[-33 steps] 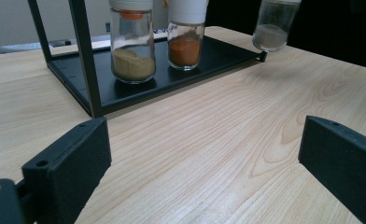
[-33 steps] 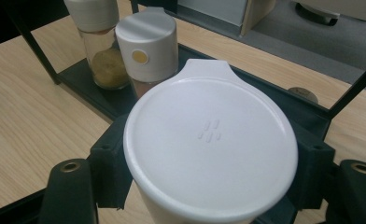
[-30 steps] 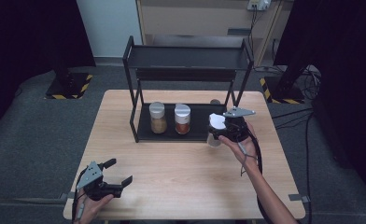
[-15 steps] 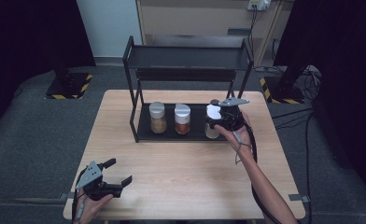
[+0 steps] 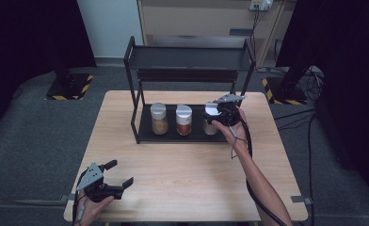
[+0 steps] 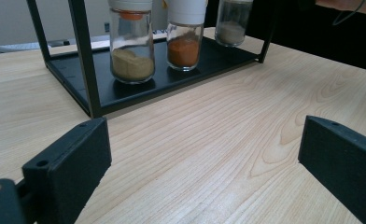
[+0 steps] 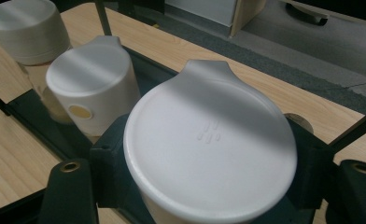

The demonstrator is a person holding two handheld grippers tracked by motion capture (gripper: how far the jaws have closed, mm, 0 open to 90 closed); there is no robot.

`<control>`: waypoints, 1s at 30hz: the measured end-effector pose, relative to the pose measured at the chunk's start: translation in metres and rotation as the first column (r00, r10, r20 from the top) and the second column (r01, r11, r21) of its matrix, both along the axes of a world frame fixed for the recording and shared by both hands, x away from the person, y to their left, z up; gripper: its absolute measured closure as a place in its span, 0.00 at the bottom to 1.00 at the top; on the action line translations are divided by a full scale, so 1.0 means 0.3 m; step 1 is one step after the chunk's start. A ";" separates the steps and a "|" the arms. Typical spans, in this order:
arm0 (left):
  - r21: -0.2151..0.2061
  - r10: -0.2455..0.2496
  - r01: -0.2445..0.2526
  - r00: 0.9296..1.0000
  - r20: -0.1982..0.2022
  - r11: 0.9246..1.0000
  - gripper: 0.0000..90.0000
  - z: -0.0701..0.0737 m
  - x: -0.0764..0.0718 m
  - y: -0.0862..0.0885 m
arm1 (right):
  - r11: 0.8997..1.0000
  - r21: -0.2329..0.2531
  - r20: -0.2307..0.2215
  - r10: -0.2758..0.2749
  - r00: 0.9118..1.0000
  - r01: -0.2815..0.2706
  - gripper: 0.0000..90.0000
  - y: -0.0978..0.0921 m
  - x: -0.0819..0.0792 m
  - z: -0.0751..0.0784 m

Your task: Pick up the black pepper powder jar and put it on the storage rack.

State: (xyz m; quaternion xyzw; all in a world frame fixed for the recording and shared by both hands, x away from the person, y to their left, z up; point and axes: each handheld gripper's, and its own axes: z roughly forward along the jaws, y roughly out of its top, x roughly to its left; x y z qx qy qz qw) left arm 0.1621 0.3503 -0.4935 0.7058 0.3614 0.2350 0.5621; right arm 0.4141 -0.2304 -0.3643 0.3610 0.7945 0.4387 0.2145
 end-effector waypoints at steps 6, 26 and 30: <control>-0.002 0.000 0.000 1.000 -0.001 1.000 0.02 -0.001 0.001 0.001 | 1.000 0.004 -0.006 -0.011 1.000 0.011 0.35 0.009 0.024 -0.024; 0.000 -0.007 0.007 1.000 -0.004 1.000 0.02 0.000 0.003 0.001 | 1.000 0.007 -0.020 -0.019 1.000 0.019 0.35 0.022 0.052 -0.071; 0.002 -0.009 0.009 1.000 -0.005 1.000 0.02 0.000 0.004 0.001 | 1.000 0.005 -0.023 -0.025 0.999 0.025 0.35 0.021 0.053 -0.079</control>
